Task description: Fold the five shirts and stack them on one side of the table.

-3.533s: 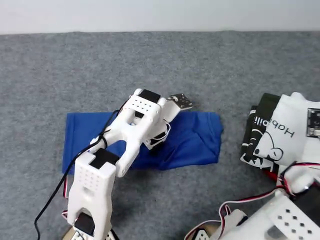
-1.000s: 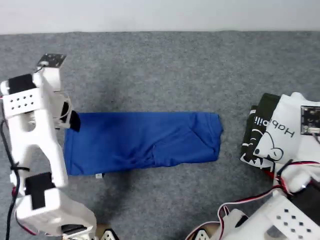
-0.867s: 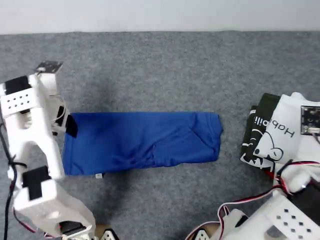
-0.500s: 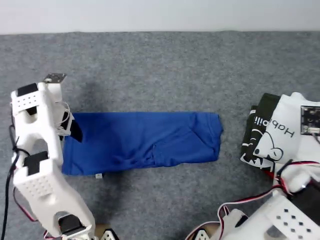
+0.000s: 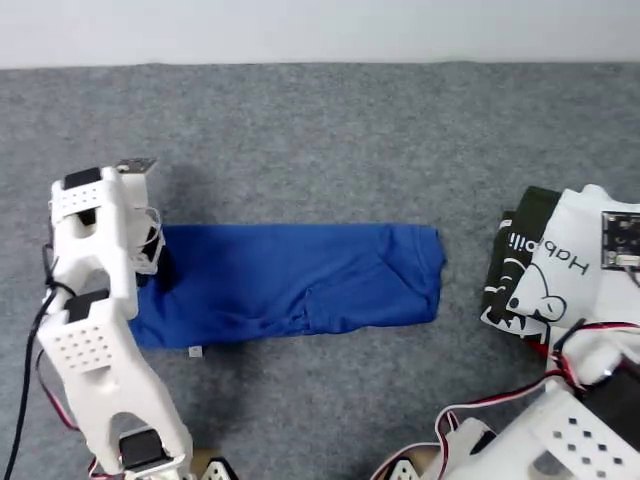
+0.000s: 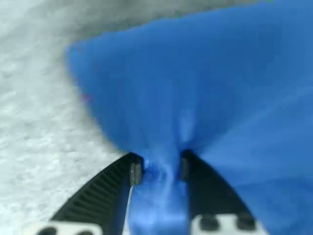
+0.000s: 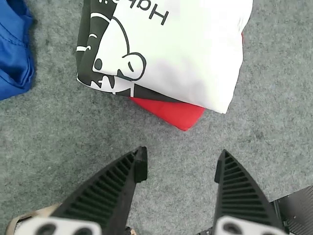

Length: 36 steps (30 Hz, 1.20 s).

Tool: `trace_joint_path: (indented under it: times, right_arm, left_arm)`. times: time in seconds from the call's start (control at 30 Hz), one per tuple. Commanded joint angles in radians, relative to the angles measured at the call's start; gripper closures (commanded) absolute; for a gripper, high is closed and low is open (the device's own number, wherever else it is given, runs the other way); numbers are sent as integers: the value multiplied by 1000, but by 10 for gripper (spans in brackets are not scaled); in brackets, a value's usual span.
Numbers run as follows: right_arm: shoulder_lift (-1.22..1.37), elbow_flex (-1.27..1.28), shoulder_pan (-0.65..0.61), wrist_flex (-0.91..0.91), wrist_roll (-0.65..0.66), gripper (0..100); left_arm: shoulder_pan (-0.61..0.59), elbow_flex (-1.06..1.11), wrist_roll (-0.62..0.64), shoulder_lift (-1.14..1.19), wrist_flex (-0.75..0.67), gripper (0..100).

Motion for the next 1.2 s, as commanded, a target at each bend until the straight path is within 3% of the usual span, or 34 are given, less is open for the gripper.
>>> trace_joint_path:
  times: [0.0,0.2,0.4,0.67,0.97,1.17]
  right_arm:
    - [-8,-3,-10,36,11,761]
    - [-8,-6,-10,36,11,761]
    - [-13,-9,-10,36,11,761]
    - [-12,-9,-10,36,11,761]
    - [-10,-9,-10,36,11,761]
    - [-10,-5,-10,36,11,761]
  left_arm:
    - [3,-56,9,83,18,994]
    - [-8,-79,11,77,29,996]
    - [-117,-85,5,-21,23,996]
    - [-203,-87,-94,-98,31,996]
    - [-64,-84,-86,-236,189,996]
    - [89,-19,-26,-473,193,996]
